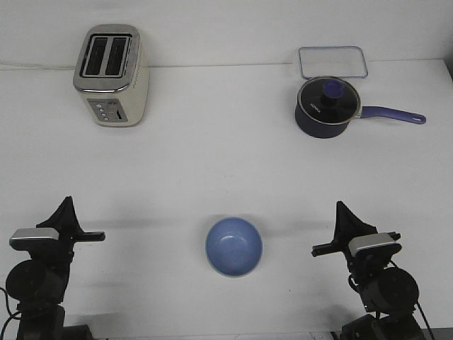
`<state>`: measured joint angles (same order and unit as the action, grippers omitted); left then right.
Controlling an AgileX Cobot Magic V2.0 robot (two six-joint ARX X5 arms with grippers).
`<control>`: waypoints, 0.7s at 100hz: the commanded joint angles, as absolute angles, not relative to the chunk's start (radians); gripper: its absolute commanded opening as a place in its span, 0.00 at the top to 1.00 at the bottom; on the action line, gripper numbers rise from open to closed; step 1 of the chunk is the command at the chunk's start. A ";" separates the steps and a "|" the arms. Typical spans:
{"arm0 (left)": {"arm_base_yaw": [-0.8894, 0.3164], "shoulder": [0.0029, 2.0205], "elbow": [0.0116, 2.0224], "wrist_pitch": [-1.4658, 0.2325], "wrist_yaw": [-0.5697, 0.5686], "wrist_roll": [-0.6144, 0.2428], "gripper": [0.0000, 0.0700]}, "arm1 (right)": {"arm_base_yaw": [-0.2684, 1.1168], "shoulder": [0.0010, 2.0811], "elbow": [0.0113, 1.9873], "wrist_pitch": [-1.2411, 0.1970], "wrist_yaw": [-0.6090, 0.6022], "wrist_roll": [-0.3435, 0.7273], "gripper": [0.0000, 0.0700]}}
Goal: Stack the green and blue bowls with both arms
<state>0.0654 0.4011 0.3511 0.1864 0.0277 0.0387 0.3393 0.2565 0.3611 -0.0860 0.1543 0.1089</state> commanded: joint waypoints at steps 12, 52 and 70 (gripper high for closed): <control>0.068 0.398 0.362 0.210 0.024 0.033 0.98 | 0.342 0.260 0.363 -0.051 0.158 0.101 1.00; 0.064 0.395 0.362 0.211 0.024 0.033 0.98 | 0.342 0.260 0.363 -0.052 0.158 0.101 1.00; 0.063 0.382 0.361 0.200 0.025 0.033 0.98 | 0.342 0.260 0.363 -0.052 0.158 0.101 1.00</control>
<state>0.0631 0.3908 0.3523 0.1944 0.0277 0.0380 0.3393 0.2565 0.3611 -0.0635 0.1574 0.1081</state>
